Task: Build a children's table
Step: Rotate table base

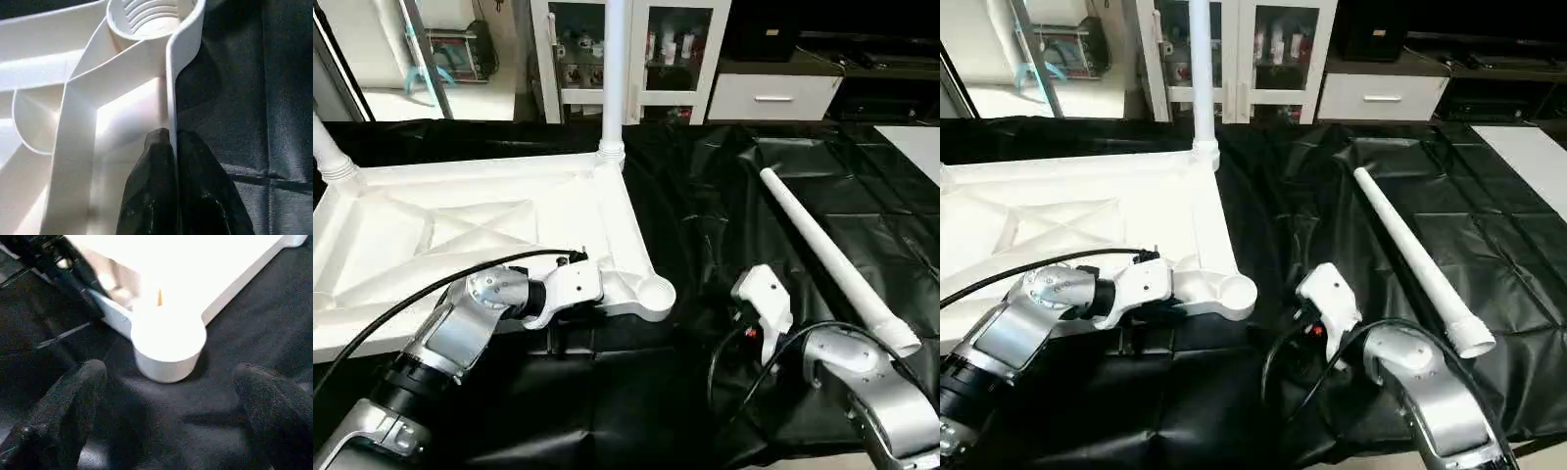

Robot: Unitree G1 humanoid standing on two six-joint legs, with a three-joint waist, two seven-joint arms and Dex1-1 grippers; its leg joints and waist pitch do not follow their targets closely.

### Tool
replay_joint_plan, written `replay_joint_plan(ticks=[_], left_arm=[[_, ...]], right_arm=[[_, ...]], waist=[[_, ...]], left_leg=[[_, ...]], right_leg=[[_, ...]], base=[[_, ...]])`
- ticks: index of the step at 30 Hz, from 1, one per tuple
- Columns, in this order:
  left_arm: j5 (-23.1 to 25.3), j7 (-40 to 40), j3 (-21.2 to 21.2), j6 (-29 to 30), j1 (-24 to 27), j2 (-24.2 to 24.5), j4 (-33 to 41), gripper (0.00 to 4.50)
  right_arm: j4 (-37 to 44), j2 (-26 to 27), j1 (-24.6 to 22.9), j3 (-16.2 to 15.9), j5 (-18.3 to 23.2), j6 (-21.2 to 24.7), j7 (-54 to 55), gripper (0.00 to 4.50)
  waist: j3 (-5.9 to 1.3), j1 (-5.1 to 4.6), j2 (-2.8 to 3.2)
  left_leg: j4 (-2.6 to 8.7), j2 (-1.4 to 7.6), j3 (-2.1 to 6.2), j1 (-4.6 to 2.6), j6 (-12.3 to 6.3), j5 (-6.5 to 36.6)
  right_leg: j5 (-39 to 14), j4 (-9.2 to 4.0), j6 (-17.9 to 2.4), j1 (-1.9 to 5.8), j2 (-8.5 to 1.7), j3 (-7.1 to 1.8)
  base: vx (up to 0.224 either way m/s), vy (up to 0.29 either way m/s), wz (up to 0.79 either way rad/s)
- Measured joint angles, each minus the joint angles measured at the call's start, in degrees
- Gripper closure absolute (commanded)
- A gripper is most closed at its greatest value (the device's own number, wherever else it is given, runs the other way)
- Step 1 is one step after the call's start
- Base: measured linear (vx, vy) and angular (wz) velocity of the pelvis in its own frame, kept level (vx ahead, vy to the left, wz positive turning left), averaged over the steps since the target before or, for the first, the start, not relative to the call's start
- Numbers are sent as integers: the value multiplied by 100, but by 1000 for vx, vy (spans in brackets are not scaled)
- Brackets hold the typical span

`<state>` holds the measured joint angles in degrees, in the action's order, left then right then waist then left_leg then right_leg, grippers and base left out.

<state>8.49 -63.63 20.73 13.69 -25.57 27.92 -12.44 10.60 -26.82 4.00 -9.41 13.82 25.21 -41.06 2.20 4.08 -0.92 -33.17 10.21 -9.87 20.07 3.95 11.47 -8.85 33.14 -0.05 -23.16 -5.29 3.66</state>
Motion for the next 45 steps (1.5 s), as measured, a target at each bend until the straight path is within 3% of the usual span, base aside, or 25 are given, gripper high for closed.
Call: replay_joint_plan(ticks=[9, 15, 19, 23, 27, 30, 31, 32, 33, 35, 36, 37, 38, 39, 40, 41, 42, 43, 44, 45], left_arm=[[-439, -210, -94, 97, 76, 57, 585, 331], [-832, 313, -808, 266, 89, -177, 923, 319], [-945, 1044, -1330, 472, 101, -463, 950, 319], [-1001, 2520, -2173, 492, 326, -1202, 1191, 319], [-880, 3374, -2331, 531, 843, -1726, 1671, 319], [-694, 3693, -2215, 588, 1075, -1875, 1745, 319], [-582, 3883, -2195, 590, 1173, -1947, 1806, 319], [-511, 4059, -2204, 598, 1218, -2062, 1834, 319], [-478, 4128, -2193, 599, 1223, -2083, 1839, 319], [-389, 4438, -2195, 593, 1218, -2195, 1837, 319], [-356, 4585, -2188, 592, 1208, -2271, 1831, 319], [-320, 4706, -2187, 591, 1193, -2355, 1819, 319], [-305, 4779, -2095, 590, 1192, -2408, 1810, 319], [-305, 4790, -2040, 589, 1175, -2409, 1810, 319], [-301, 4827, -2018, 588, 1136, -2413, 1810, 319], [-292, 4877, -2026, 586, 1099, -2400, 1812, 319], [-264, 4926, -2059, 590, 1136, -2402, 1803, 319], [-247, 4964, -2086, 597, 1155, -2407, 1773, 319], [-226, 5030, -2147, 602, 1142, -2392, 1775, 319], [-208, 5062, -2179, 600, 1138, -2394, 1786, 319]], right_arm=[[3, 39, 4, 46, 14, -23, 91, 0], [88, 149, -8, 246, 36, 84, 350, 0], [225, 360, -6, 435, 26, 97, 751, 0], [294, 942, 124, 903, -133, 227, 1846, 0], [404, 1185, 102, 1088, -348, 294, 2482, 0], [459, 1291, 115, 1079, -398, 289, 2633, 0], [475, 1383, 125, 1084, -434, 289, 2742, 0], [476, 1430, 140, 1099, -460, 289, 2840, 0], [475, 1437, 166, 1099, -470, 289, 2868, 0], [471, 1470, 318, 1122, -486, 299, 2996, 0], [462, 1467, 401, 1133, -497, 301, 3052, 0], [428, 1457, 460, 1148, -506, 310, 3078, 0], [420, 1457, 467, 1161, -513, 321, 3090, 0], [421, 1456, 468, 1164, -520, 321, 3095, 0], [420, 1461, 468, 1180, -532, 321, 3107, 0], [411, 1496, 465, 1190, -543, 325, 3121, 0], [403, 1522, 473, 1159, -543, 329, 3120, 0], [402, 1566, 472, 1145, -543, 330, 3121, 0], [402, 1609, 469, 1127, -541, 332, 3122, 0], [402, 1619, 482, 1118, -538, 333, 3123, 0]], waist=[[7, 35, -12], [10, 32, -34], [10, 17, -35], [11, -41, -44], [10, -89, -50], [16, -168, -40], [15, -237, -42], [9, -261, -56], [9, -267, -71], [6, -294, -155], [10, -296, -221], [12, -224, -262], [2, -211, -317], [-6, -221, -317], [-12, -249, -269], [-16, -250, -189], [-15, -257, -131], [-21, -271, -82], [-62, -240, -111], [-75, -213, -122]], left_leg=[[-1, 2, 0, -1, 3, -3], [-2, 4, 0, -2, 8, -6], [-3, 4, 0, -1, 8, -6], [-9, 5, 2, 5, 7, -6], [-6, 12, 5, 8, 7, -4], [-2, 111, 67, 11, 31, -18], [0, 176, 93, 8, 66, -40], [6, 254, 109, 1, 112, -73], [9, 305, 130, -4, 134, -104], [33, 396, 106, -21, 140, -112], [-152, 393, 52, 33, -47, 1], [-678, 310, 25, 134, -493, 286], [-1191, 12, 19, 225, -738, 451], [-1267, -233, 13, 183, -812, 502], [-1131, -409, 7, 119, -907, 648], [-865, -455, 75, 76, -717, 857], [-804, -279, 195, 49, -458, 779], [-799, -159, 250, 64, -402, 740], [-769, -59, 260, 98, -317, 663], [-742, -20, 299, 141, -260, 603]], right_leg=[[0, 5, 1, -2, 0, 1], [-4, 8, 9, -1, 1, 1], [-4, 9, 7, -2, 2, 2], [3, 8, -3, -2, 2, 4], [0, -2, 1, -3, 10, 10], [14, -27, -66, 34, 102, 49], [-28, 16, -205, 38, 124, 148], [-97, 151, -371, 16, 160, 226], [-157, 229, -470, -11, 194, 261], [-272, 423, -541, -99, 222, 328], [-275, 424, -538, -134, 290, 342], [-254, 421, -586, -153, 325, 340], [-230, 345, -630, -132, 388, 349], [-183, 266, -689, -111, 449, 406], [-123, 156, -723, -79, 554, 517], [-25, -58, -782, -28, 728, 677], [-124, -26, -528, -9, 791, 795], [-437, 491, -70, -142, 746, 759], [-676, 1468, 102, -421, 560, 475], [-690, 1616, 74, -478, 356, 253]], base=[[0, 0, 0], [0, 0, 0], [0, 0, 0], [0, 0, 0], [0, 0, 0], [0, -23, 2], [-1, -113, 8], [-1, -113, 8], [-5, -171, 6], [-9, -232, 5], [-17, -256, 5], [-37, -248, -7], [-37, -248, -7], [-44, -220, -8], [-59, -198, 8], [-59, -198, 8], [-55, -219, -2], [-35, -198, -3], [-35, -198, -3], [-59, -188, 8]])
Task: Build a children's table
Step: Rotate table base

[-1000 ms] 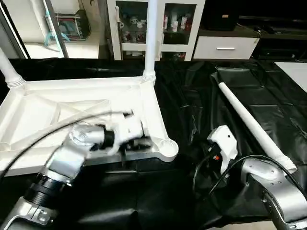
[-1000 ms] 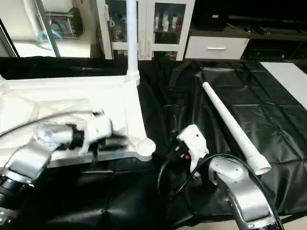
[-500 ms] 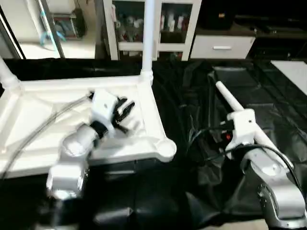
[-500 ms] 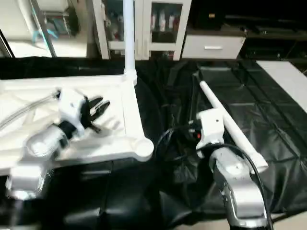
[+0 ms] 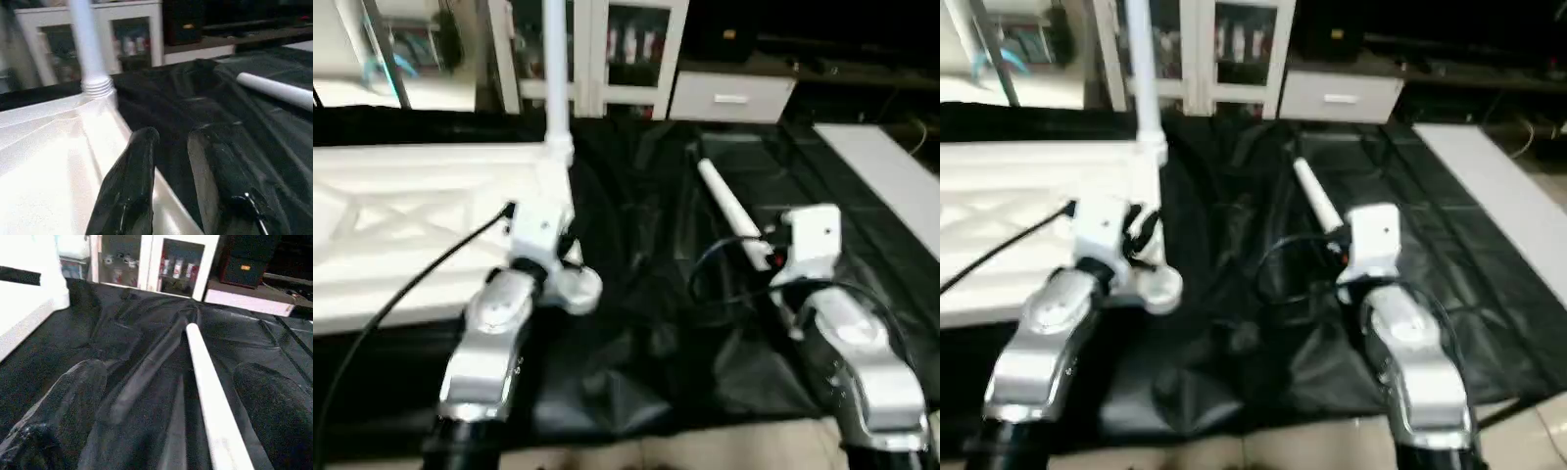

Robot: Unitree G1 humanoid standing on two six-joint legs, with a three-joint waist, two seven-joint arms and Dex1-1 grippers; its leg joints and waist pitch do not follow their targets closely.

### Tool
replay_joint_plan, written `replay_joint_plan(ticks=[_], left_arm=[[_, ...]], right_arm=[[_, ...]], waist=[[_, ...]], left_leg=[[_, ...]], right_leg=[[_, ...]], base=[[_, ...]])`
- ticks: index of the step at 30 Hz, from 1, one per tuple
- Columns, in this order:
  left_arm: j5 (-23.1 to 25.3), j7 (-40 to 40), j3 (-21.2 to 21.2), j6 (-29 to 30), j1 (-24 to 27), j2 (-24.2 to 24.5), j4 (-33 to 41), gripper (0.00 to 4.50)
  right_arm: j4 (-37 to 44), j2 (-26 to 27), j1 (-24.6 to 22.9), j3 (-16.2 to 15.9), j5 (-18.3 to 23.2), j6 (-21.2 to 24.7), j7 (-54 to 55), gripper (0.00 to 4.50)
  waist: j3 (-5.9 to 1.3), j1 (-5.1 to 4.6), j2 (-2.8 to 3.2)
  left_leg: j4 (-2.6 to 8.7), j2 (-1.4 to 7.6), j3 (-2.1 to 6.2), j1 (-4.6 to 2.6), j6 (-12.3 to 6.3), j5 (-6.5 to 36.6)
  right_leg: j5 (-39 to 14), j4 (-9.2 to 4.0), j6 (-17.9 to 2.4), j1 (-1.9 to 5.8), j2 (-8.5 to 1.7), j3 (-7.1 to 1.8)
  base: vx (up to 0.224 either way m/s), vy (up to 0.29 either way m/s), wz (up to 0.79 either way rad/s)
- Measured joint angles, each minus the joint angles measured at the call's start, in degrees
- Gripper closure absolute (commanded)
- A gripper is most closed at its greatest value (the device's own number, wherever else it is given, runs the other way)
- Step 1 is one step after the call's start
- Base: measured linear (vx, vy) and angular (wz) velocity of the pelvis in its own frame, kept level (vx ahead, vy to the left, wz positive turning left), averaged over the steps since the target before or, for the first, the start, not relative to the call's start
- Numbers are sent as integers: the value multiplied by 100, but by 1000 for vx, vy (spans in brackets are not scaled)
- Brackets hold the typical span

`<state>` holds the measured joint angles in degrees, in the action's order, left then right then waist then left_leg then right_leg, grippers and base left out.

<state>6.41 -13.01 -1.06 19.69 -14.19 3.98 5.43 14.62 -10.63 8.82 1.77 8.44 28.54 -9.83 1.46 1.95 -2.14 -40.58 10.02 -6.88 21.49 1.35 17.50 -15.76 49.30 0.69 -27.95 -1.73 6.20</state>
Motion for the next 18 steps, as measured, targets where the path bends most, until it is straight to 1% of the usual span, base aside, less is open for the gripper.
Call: replay_joint_plan(ticks=[1, 2, 3, 4, 5, 6, 7, 8, 9, 10, 11, 13, 14, 15, 16, 17, 18], left_arm=[[5, 31, -21, 0, 4, -3, 2, 319], [6, 63, -33, 1, 5, -2, 2, 319], [-4, 82, -44, 4, 25, -42, 1, 319], [-11, 80, -25, 16, 60, -101, -15, 319], [-128, 74, -28, 111, 53, -231, -13, 319], [-205, 75, 12, 183, 44, -349, -14, 319], [-252, 77, 137, 210, 7, -374, -14, 319], [-253, 87, 197, 239, -104, -345, -12, 319], [-232, 92, 201, 248, -174, -290, -11, 319], [-213, 84, 209, 257, -186, -227, -11, 319], [-185, 65, 227, 290, -180, -173, -12, 319], [-125, 4, 309, 306, -173, -128, -12, 319], [-93, -60, 368, 306, -145, -72, -12, 319], [-59, -126, 436, 307, -131, -15, -12, 319], [-43, -192, 500, 313, -115, 32, -11, 319], [-32, -269, 590, 347, -104, 129, -10, 319], [-24, -300, 634, 383, -104, 175, -8, 319]], right_arm=[[1, 30, 20, 1, 2, 0, 3, 0], [4, 58, 53, -6, 5, 0, 3, 0], [-4, 80, 75, -8, 19, 5, 5, 0], [-7, 78, 38, -1, 30, 9, 9, 0], [-28, 19, 9, 27, 37, 17, 39, 0], [-63, -30, 9, 82, 36, 20, 70, 0], [-85, -38, 19, 127, 35, 20, 88, 0], [-101, -33, 47, 167, 34, 21, 110, 0], [-128, -29, 64, 178, 33, 32, 121, 0], [-141, -24, 91, 176, 27, 79, 133, 0], [-176, -22, 160, 179, -2, 120, 160, 0], [-260, -21, 216, 192, -27, 165, 200, 0], [-359, 13, 266, 190, -24, 246, 205, 0], [-426, 21, 304, 189, -19, 272, 205, 0], [-465, 24, 334, 188, -11, 279, 204, 0], [-473, 19, 397, 190, -7, 281, 202, 0], [-473, 13, 449, 195, -7, 280, 201, 0]], waist=[[-24, 16, -38], [-42, 21, -127], [-56, 44, -244], [-42, 9, -242], [-19, 70, -290], [-16, 90, -292], [-11, 92, -284], [-5, 99, -251], [13, 119, -248], [28, 144, -224], [62, 156, -154], [115, 152, -41], [158, 100, 8], [185, 34, 73], [220, 5, 142], [249, -16, 166], [261, -14, 136]], left_leg=[[24, 13, 7, 63, 18, -48], [29, 21, 11, 110, 92, -94], [20, 80, 22, 123, 102, -119], [21, 100, 45, 167, -272, -147], [-198, 84, 12, 221, -724, -48], [-372, -28, -4, 238, -717, -31], [-220, -197, -10, 122, -576, -99], [36, -341, -21, -18, -404, -81], [47, -390, 14, -38, -360, -65], [27, -422, 54, -55, -360, -65], [23, -415, 109, -66, -359, -65], [104, -386, 122, -100, -176, -169], [227, -332, 98, -162, 28, -263], [288, -252, 95, -156, 73, -287], [345, -160, 66, -151, 82, -293], [382, -104, -15, -144, 90, -299], [383, -102, -108, -145, 89, -299]], right_leg=[[-3, -269, -83, 28, -214, -198], [35, -691, -297, 129, -446, -381], [166, -834, -167, 194, -553, -329], [199, -886, -184, 203, -492, -286], [274, -959, -134, 217, -466, -271], [331, -1002, -100, 236, -436, -246], [358, -1048, -96, 260, -390, -225], [397, -1093, -131, 279, -304, -194], [442, -1129, -168, 288, -262, -191], [463, -1141, -193, 294, -251, -175], [471, -1141, -203, 306, -252, -131], [471, -1176, -203, 331, -264, -67], [471, -1315, -202, 401, -255, -12], [471, -1473, -201, 475, -232, 76], [473, -1615, -203, 550, -172, 105], [454, -1599, -224, 582, -157, 82], [451, -1460, -237, 614, -215, 15]], base=[[-83, -239, 1], [-83, -239, 1], [-79, -318, -10], [-93, -287, -6], [-93, -287, -6], [-95, -230, -5], [-97, -237, -10], [-97, -237, -10], [-119, -177, -5], [-129, -122, -11], [-129, -122, -11], [-136, -19, -3], [-136, 12, 3], [-123, 32, 14], [-125, 41, 18], [-125, 41, 18], [-141, 23, 17]])
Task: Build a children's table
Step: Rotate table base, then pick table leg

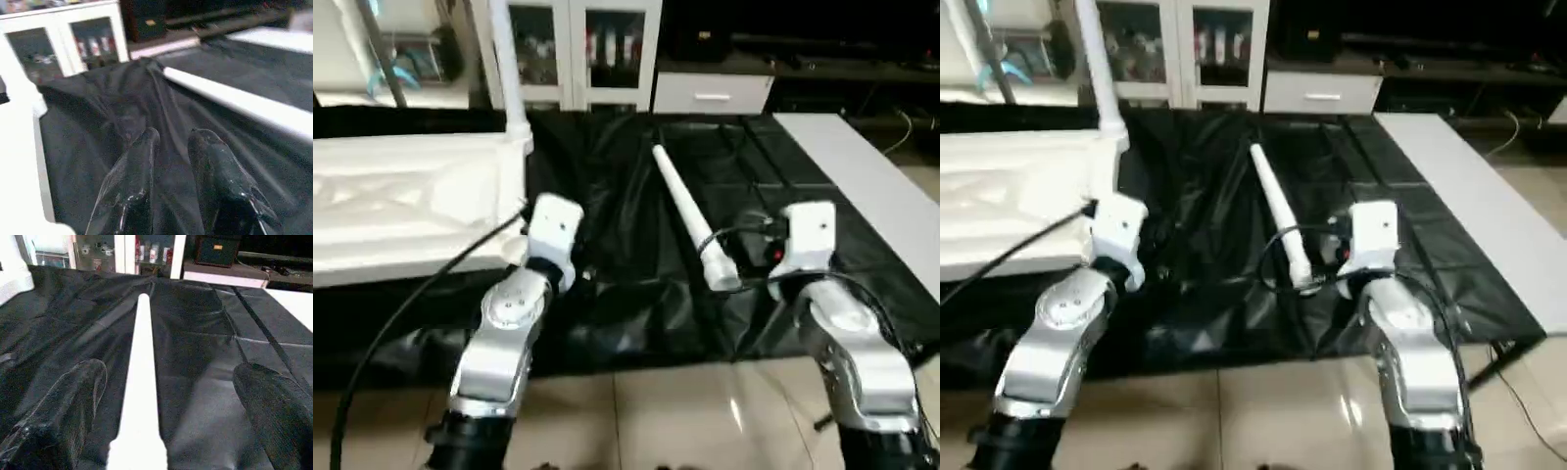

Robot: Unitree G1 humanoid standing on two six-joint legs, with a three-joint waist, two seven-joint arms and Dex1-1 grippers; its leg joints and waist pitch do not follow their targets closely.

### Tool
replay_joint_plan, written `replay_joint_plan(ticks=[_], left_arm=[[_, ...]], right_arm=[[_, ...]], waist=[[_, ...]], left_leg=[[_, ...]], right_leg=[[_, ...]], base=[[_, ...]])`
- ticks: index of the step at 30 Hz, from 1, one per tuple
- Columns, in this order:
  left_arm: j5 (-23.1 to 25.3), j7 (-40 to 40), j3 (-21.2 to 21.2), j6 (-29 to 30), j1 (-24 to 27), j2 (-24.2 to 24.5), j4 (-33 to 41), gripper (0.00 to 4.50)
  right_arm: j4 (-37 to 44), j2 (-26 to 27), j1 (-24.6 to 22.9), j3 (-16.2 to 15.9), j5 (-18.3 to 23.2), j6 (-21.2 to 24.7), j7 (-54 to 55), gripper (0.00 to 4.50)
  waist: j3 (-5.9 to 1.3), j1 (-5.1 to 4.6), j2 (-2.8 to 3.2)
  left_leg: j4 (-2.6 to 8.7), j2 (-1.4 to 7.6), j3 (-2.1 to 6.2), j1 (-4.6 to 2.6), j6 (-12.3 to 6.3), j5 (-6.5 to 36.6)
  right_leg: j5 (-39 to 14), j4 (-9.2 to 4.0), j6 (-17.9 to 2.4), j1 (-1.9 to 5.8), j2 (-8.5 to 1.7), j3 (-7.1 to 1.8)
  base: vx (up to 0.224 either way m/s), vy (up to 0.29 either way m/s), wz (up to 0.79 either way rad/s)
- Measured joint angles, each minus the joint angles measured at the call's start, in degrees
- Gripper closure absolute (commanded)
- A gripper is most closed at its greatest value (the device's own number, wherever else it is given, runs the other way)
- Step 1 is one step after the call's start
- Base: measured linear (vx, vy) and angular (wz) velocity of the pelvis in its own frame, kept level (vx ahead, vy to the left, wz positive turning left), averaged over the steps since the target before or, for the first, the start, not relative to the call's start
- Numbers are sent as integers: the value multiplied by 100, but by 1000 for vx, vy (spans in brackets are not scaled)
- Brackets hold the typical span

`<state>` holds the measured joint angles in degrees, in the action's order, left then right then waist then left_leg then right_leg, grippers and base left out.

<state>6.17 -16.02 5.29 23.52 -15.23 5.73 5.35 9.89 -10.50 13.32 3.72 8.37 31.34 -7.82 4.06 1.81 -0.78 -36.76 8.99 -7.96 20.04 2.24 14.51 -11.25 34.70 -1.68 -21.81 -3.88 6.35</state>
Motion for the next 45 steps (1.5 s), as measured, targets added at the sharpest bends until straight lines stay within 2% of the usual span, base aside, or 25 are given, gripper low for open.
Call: replay_joint_plan(ticks=[3, 5, 9, 13, 14, 15, 16, 17, 18, 19, 21, 22, 23, 24, 25, 27, 28, 29, 31, 32, 33, 34, 35, 37, 45], left_arm=[[28, 10, 84, 9, 16, -3, 14, 319], [11, 32, 64, -5, 39, -80, 18, 319], [-198, 152, -160, -13, -18, -189, 2, 319], [-304, 197, -321, -14, -39, -164, 5, 319], [-311, 209, -306, -11, -98, -165, -5, 319], [-318, 250, -289, -14, -144, -208, 43, 319], [-316, 312, -334, -27, -117, -263, 108, 319], [-299, 407, -402, 4, 10, -284, 57, 319], [-297, 439, -409, 29, 47, -290, -10, 319], [-298, 452, -396, 33, 67, -315, -40, 319], [-295, 511, -385, 28, 35, -314, -18, 319], [-295, 532, -399, 22, 10, -286, 11, 319], [-285, 578, -522, 18, 32, -165, 35, 319], [-255, 636, -671, 28, 43, -102, 24, 319], [-246, 668, -720, 28, 42, -95, 23, 319], [-253, 681, -703, 24, 38, -141, 39, 319], [-254, 682, -690, 23, 34, -163, 43, 319], [-256, 684, -659, 28, 28, -196, 40, 319], [-269, 680, -470, 36, 26, -366, 3, 319], [-310, 672, -365, 28, 25, -382, 7, 319], [-327, 672, -370, 22, 16, -373, 13, 319], [-358, 671, -381, 15, 8, -349, 34, 319], [-374, 650, -383, 12, 8, -329, 94, 319], [-417, 482, -375, -13, 48, -148, 141, 319], [-1145, -1479, 230, 111, 368, 801, 579, 319]], right_arm=[[-10, -37, 36, 1, 0, -5, -20, 0], [4, -47, 73, -15, 1, -4, -24, 0], [4, -15, -73, -89, -6, 22, -28, 0], [7, 26, -137, -89, -5, 49, -13, 0], [60, 31, -225, -53, -7, 48, 2, 0], [38, 26, -262, 16, -12, 53, 30, 0], [9, 17, -176, 31, -11, 47, 52, 0], [11, 69, -124, -2, -4, 28, 58, 0], [22, 76, -195, -3, -3, -13, 63, 0], [20, 72, -287, 30, -2, -27, 78, 0], [7, 47, -326, 107, -6, -45, 123, 0], [1, 49, -284, 116, -7, -63, 127, 0], [-19, 156, -149, -21, 6, -67, 112, 0], [2, 242, -91, -133, 10, -82, 98, 0], [6, 258, -111, -182, 10, -89, 96, 0], [6, 234, -162, -161, 5, -89, 100, 0], [7, 231, -172, -140, 5, -91, 102, 0], [6, 208, -198, -113, 3, -95, 104, 0], [-60, 76, -301, 55, -3, -93, 118, 0], [-78, 48, -293, 128, -7, -92, 130, 0], [-77, 30, -274, 138, -9, -92, 130, 0], [-75, 30, -240, 133, -10, -88, 128, 0], [-55, 20, -195, 127, -9, -62, 122, 0], [-38, 10, -135, 20, 11, 119, 62, 0], [-379, -158, 535, 44, 582, 2042, -299, 0]], waist=[[35, 67, -162], [16, 93, -89], [26, -171, -34], [113, -287, 8], [142, -139, -3], [112, 119, -109], [41, 201, -342], [47, 377, -256], [35, 509, -211], [24, 613, -192], [-44, 788, -52], [-112, 816, 60], [-131, 818, -3], [-142, 771, -28], [-160, 723, -46], [-213, 492, -223], [-207, 358, -361], [-174, 245, -549], [-140, 191, -494], [-126, 176, -435], [-121, 161, -410], [-118, 152, -359], [-116, 152, -231], [-92, 102, -98], [-99, 46, -154]], left_leg=[[-8, -35, -207, -93, 3, 4], [-123, -39, -25, -123, 32, 144], [11, 31, 53, -29, 95, 75], [90, 54, -24, -263, 95, 79], [102, 96, -150, -294, 95, 78], [85, 156, -379, -311, 95, 78], [-81, 135, -534, -299, 121, 119], [-337, 182, -357, -236, -23, 330], [-560, 21, -51, -221, -163, 392], [-623, -114, 70, -235, -198, 413], [-230, -239, 130, -270, -199, 405], [-34, -201, 196, -333, -12, 268], [-12, -252, 229, -326, -52, 320], [-11, -272, 253, -332, -61, 357], [-9, -276, 284, -344, -43, 383], [29, -339, 232, -374, -42, 462], [33, -409, 141, -421, -57, 523], [-2, -515, 42, -492, -31, 629], [-422, -499, 153, -455, -437, 743], [-707, -508, 229, -311, -353, 701], [-762, -507, 264, -233, -221, 639], [-684, -462, 311, -99, -44, 532], [-340, -292, 316, 34, 132, 370], [-153, -108, 275, 92, 75, 1], [-45, -152, 132, 105, 36, -38]], right_leg=[[-27, 161, 131, -40, -119, -152], [-28, 60, 132, -67, -158, 32], [-17, -301, 120, -12, -126, 241], [-83, -166, 94, 207, -137, 260], [-492, 556, 90, 198, -161, 151], [-752, 986, 92, 299, -141, -139], [-1088, 919, 216, 405, -91, -428], [-1167, 943, 163, 466, 42, -482], [-1176, 883, 136, 541, 146, -571], [-1162, 759, 105, 624, 234, -679], [-1033, 378, 19, 797, 563, -929], [-1016, 328, 52, 769, 652, -916], [-1026, 559, 130, 619, 523, -760], [-1009, 1008, 269, 333, 361, -530], [-943, 1180, 394, 75, 252, -415], [-666, 936, 558, -537, -26, -378], [-443, 555, 405, -623, -158, -398], [181, 260, 218, -611, -275, -505], [109, 239, 165, -422, -179, -566], [106, 131, 138, -256, -119, -543], [93, 91, 122, -161, -97, -525], [70, 59, 107, -65, -64, -471], [37, 44, 108, 24, 16, -359], [3, 43, 135, 75, 88, -282], [46, 20, 147, -8, -5, -334]], base=[[-77, -43, 17], [-56, -12, -8], [-14, 51, -11], [-37, 19, -5], [0, 0, 0], [4, -125, 16], [166, -204, 12], [166, -204, 12], [250, -135, 10], [220, -66, 34], [190, -51, 43], [183, 31, 32], [183, 31, 32], [214, 8, 2], [181, -12, -3], [166, -5, -1], [173, -52, 6], [173, -52, 6], [162, -24, 11], [160, -14, 5], [146, -10, -15], [95, 25, -8], [95, 25, -8], [90, 70, 0], [27, 35, 2]])
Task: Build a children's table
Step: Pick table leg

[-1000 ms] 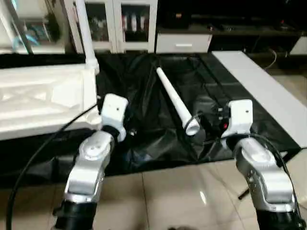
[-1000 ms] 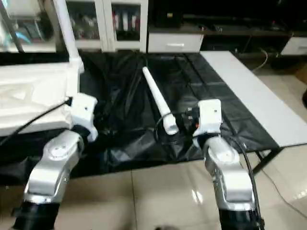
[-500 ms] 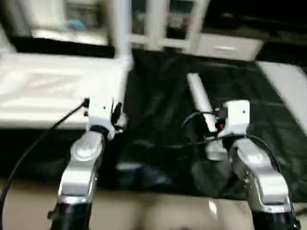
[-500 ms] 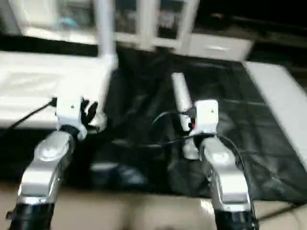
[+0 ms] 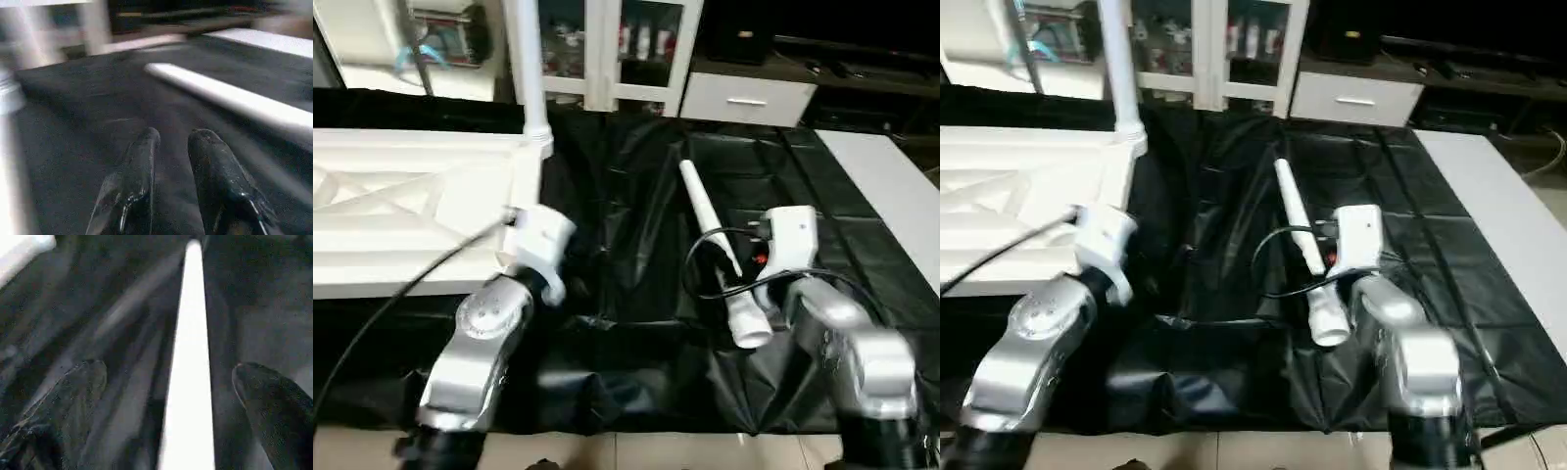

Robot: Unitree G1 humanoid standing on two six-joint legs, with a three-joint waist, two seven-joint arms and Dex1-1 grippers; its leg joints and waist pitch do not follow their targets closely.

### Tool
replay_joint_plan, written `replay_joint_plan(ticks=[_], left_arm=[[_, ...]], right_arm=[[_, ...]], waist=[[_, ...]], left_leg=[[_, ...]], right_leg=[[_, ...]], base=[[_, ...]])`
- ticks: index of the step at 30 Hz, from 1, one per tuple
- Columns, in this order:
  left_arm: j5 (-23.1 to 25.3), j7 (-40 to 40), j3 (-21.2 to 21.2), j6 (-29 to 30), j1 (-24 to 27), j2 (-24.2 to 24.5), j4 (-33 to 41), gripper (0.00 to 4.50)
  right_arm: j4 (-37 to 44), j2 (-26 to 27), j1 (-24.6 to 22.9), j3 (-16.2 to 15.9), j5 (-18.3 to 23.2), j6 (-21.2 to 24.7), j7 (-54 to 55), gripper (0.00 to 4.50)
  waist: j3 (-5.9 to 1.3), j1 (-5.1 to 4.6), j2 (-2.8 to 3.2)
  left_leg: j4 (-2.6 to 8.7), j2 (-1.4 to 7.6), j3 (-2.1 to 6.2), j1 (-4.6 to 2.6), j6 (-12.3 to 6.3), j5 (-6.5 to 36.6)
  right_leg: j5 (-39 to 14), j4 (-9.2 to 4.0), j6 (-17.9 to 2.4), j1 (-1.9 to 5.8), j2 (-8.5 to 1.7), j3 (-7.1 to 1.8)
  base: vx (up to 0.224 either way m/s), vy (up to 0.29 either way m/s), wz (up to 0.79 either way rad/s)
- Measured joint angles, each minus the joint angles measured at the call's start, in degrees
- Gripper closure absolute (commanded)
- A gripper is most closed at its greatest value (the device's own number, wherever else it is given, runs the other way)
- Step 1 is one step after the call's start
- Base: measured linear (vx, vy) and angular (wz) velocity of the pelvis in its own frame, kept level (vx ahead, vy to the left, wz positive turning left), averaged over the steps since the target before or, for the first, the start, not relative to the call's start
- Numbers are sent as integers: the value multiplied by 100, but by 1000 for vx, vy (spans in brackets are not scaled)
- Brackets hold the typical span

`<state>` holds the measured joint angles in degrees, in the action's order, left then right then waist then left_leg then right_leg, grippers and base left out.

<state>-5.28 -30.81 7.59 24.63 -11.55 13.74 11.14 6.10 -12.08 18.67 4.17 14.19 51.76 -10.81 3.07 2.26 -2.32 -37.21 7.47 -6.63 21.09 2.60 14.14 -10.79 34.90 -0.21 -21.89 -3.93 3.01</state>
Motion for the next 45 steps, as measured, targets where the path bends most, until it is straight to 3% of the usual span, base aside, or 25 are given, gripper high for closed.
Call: replay_joint_plan(ticks=[4, 9, 13, 17, 37, 38, 42, 45], left_arm=[[-279, -601, 161, 287, 6, 312, 158, 319], [-945, -1857, 379, 754, 17, 1135, 569, 319], [-1086, -2215, 461, 833, -1, 1311, 622, 319], [-1094, -2314, 470, 895, -140, 1387, 655, 309], [-1364, -2081, 344, 1059, -247, 1361, 820, 309], [-1421, -2021, 265, 1129, -254, 1309, 819, 292], [-1601, -1634, -77, 1344, -430, 1009, 702, 264], [-1915, -1332, -388, 1580, -583, 662, 597, 233]], right_arm=[[-389, -59, 191, -16, -41, 305, -52, 0], [-1147, -215, 643, -32, -119, 806, -23, 0], [-1340, -220, 694, -56, -117, 1059, -32, 0], [-1363, -228, 725, -59, -80, 1168, -110, 45], [-1377, -361, 747, 3, -73, 1289, -218, 213], [-1335, -366, 723, 46, -66, 1286, -217, 216], [-1055, -386, 561, 236, 8, 1027, -296, 245], [-672, -399, 397, 455, 161, 449, -491, 260]], waist=[[8, -27, -10], [9, -30, -9], [9, 7, -13], [2, 26, -26], [9, 108, -44], [9, 110, -44], [19, 124, -60], [26, 126, -76]], left_leg=[[138, 60, -155, -93, 52, -53], [209, 100, -175, -96, 130, -135], [230, 134, -192, -94, 146, -152], [230, 162, -211, -97, 153, -165], [238, 178, -254, -105, 155, -166], [238, 178, -256, -104, 155, -166], [238, 192, -289, -93, 154, -170], [237, 198, -307, -95, 153, -171]], right_leg=[[-23, 27, 44, 0, -37, -11], [-28, 75, 46, -36, -10, -3], [-24, 74, 9, -44, 16, -3], [-28, 67, -4, -44, 40, -10], [-25, 69, -9, -63, 50, -39], [-24, 70, -10, -72, 50, -40], [-23, 85, -13, -104, 51, -52], [-22, 88, -14, -112, 52, -58]], base=[[-42, -55, 2], [-10, -23, 0], [0, 0, 0], [0, 0, 0], [0, 0, 0], [0, 0, 0], [0, 0, 0], [0, 0, 0]])
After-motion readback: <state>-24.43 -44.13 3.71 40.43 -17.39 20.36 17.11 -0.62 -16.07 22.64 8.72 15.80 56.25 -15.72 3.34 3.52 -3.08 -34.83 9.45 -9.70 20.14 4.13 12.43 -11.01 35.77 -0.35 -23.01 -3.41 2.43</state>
